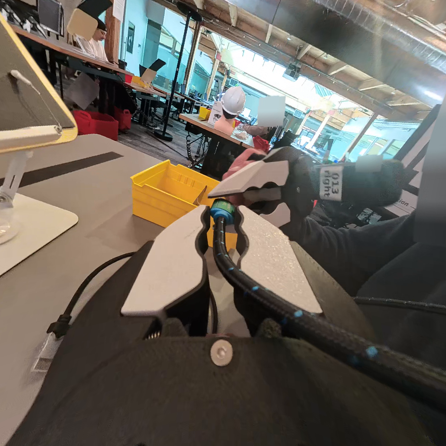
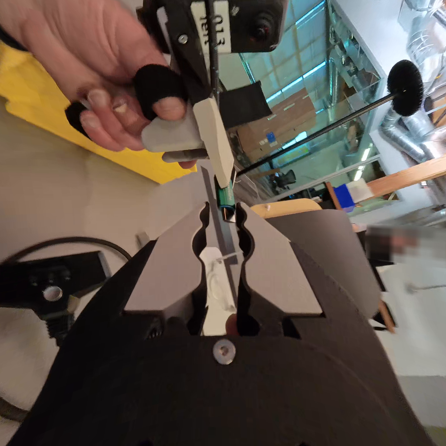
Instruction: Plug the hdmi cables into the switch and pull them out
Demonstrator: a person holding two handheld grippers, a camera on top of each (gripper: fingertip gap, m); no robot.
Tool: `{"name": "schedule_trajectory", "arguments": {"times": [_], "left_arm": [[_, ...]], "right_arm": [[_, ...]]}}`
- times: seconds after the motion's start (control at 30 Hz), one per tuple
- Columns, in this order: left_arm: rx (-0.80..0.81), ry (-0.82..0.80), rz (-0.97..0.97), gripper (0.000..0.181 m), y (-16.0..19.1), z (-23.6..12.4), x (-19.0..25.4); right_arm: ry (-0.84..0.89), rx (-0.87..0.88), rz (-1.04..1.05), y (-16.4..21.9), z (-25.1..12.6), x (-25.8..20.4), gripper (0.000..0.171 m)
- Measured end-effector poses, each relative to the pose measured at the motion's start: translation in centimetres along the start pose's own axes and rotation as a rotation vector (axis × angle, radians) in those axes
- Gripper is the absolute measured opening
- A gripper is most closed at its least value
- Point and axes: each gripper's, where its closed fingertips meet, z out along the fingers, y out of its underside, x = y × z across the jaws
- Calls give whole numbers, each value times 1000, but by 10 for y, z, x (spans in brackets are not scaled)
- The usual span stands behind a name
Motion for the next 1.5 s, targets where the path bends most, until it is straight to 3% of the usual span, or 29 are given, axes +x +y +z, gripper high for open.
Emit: {"name": "schedule_trajectory", "arguments": {"times": [0.17, 0.37, 0.5, 0.9, 1.5], "left_arm": [[-24, -33, -3, 18, 3, 2, -2], [-33, -41, 103, 20, 3, 2, 1], [-52, -39, 160, 22, 5, 4, 3], [-24, -32, 146, 21, 8, 5, 1], [-54, -42, 156, 20, 17, 7, -3]], "right_arm": [[72, -78, -138, 0, 0, 1, 11], [-25, 10, 126, -2, -1, -2, 11], [-51, 26, 147, -2, -1, -4, 10], [-6, -60, -38, 0, 0, -5, 11], [-67, -114, -74, 6, 0, -8, 11]]}}
